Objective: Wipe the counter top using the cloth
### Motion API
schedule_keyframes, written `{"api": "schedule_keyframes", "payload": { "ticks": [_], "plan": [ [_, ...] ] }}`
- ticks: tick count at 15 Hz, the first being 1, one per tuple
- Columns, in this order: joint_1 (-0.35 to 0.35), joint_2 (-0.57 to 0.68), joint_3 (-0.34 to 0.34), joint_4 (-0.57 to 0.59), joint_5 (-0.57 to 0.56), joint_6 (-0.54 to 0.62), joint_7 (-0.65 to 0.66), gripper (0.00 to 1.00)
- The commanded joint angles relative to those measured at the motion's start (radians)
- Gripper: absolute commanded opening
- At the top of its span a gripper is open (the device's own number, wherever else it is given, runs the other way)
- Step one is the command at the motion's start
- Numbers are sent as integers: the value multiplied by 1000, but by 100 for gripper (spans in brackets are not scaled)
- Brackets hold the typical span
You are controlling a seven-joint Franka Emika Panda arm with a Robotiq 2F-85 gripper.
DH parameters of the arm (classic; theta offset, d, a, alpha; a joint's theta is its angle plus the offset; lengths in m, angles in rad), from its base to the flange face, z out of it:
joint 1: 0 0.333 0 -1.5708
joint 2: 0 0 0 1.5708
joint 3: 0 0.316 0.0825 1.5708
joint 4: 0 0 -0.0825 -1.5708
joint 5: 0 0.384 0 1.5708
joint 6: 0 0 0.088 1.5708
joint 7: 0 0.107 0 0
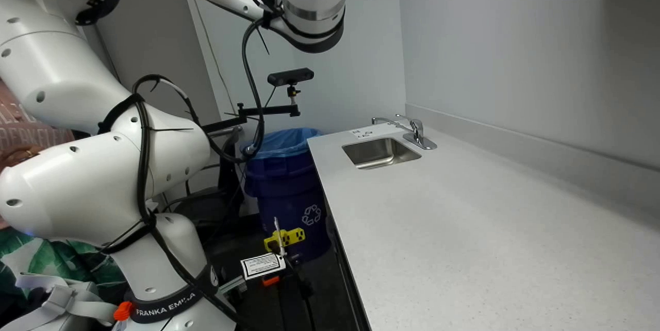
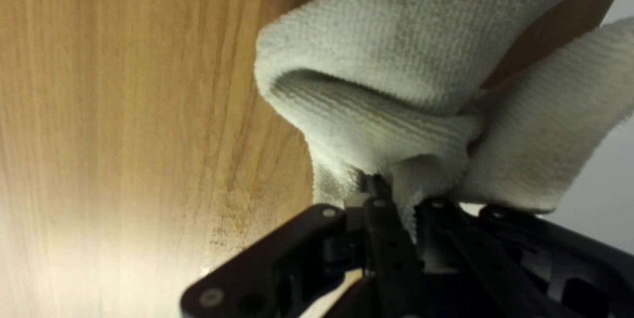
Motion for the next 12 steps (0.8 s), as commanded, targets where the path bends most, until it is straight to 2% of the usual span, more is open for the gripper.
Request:
{"api": "schedule_keyframes", "payload": {
  "ticks": [1,2,6,12],
  "plan": [
    [74,14,-39,14,14,-130,-42,2],
    [130,8,-72,6,15,-194,-45,2],
    [243,-30,-149,-3,-15,-393,13,2],
    [413,-69,-250,9,24,-766,-8,2]
  ]
}}
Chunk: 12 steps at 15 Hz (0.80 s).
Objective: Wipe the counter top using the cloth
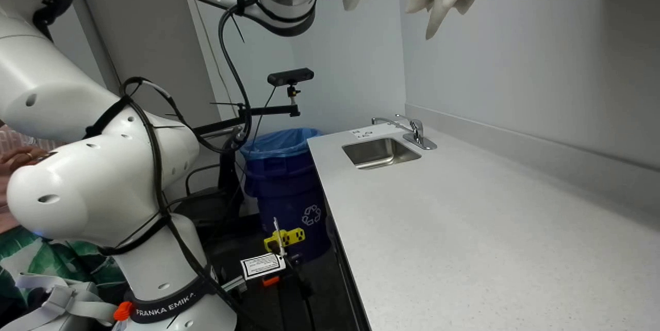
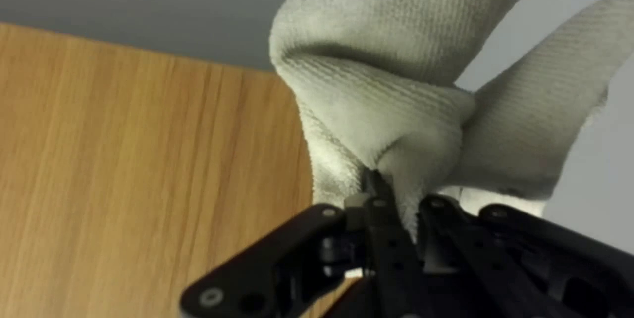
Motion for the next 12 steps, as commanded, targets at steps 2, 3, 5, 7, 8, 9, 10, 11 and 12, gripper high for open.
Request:
{"api": "schedule_keyframes", "payload": {
  "ticks": [2,3,5,7,8,9,10,11,12],
  "plan": [
    [84,-7,-53,20,34,-220,2,2],
    [84,-7,-53,22,51,-236,-4,2],
    [67,-7,-45,25,46,-235,18,2],
    [48,-6,-35,24,42,-204,37,2],
    [35,-6,-28,24,37,-186,47,2],
    [9,-6,-13,22,24,-152,65,2],
    [-14,-4,-1,22,14,-111,74,2],
    [-45,-3,16,22,5,-61,82,2],
    [-73,0,31,21,2,-9,85,2]
  ]
}}
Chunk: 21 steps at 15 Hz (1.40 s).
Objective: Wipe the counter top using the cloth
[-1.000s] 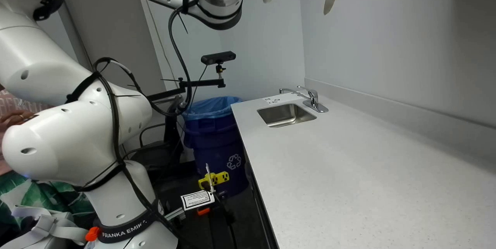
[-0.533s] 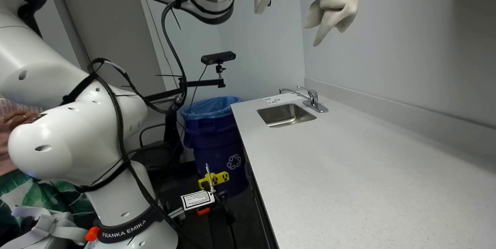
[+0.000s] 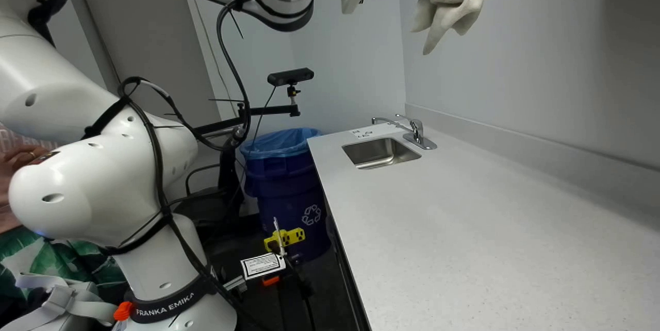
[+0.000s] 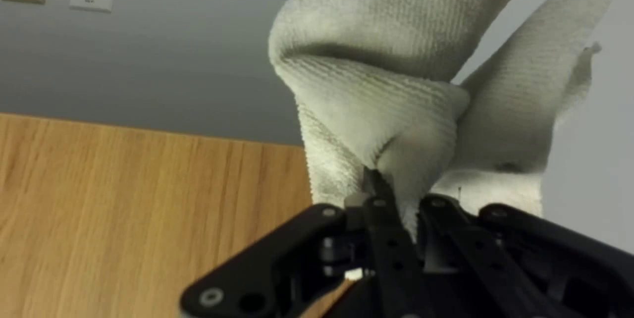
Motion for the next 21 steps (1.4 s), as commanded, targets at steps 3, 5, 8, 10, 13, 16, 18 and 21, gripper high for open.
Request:
{"api": "schedule_keyframes", "payload": {
  "ticks": [3,5,8,10,13,16,18,21],
  "plan": [
    [-191,2,117,4,-9,270,40,2],
    [-260,-1,168,-5,16,370,43,2],
    [-356,9,246,-6,67,536,36,2],
    [-415,19,296,2,107,637,21,2],
    [-489,41,368,20,172,764,6,2],
    [-374,123,340,30,315,794,-173,2],
    [-299,125,300,15,347,717,-221,2],
    [-335,42,305,-12,280,559,-126,2]
  ]
}}
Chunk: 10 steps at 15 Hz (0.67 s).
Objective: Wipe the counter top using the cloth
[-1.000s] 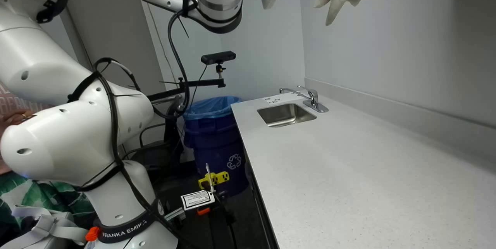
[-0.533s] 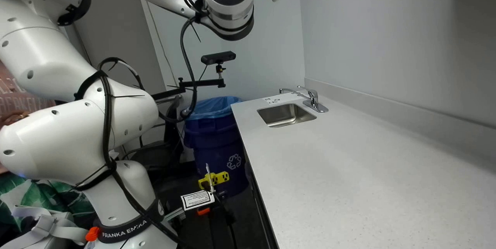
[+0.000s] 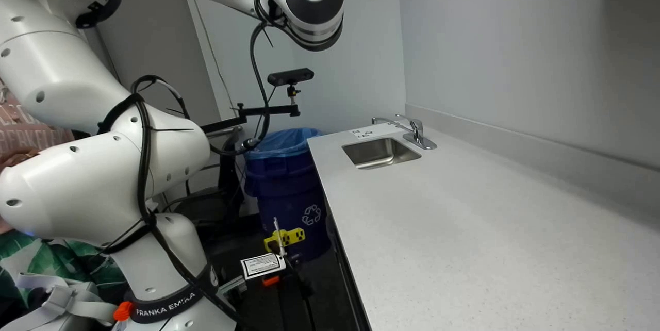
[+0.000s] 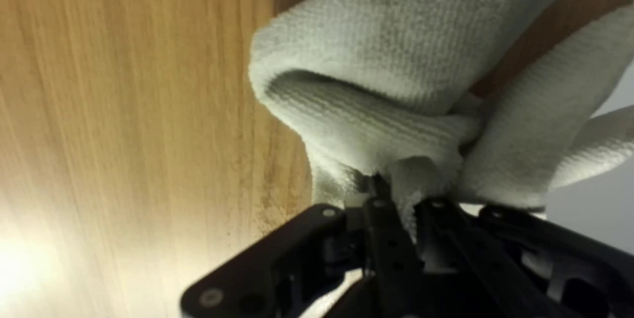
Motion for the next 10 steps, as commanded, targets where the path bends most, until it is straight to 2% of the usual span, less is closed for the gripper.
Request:
{"api": "schedule_keyframes", "payload": {
  "ticks": [1,5,10],
  "plan": [
    [43,-37,-35,-3,-24,-210,10,2],
    [116,-93,-90,-3,-26,-432,5,2],
    [257,-120,-190,12,-32,-769,16,2]
  ]
}}
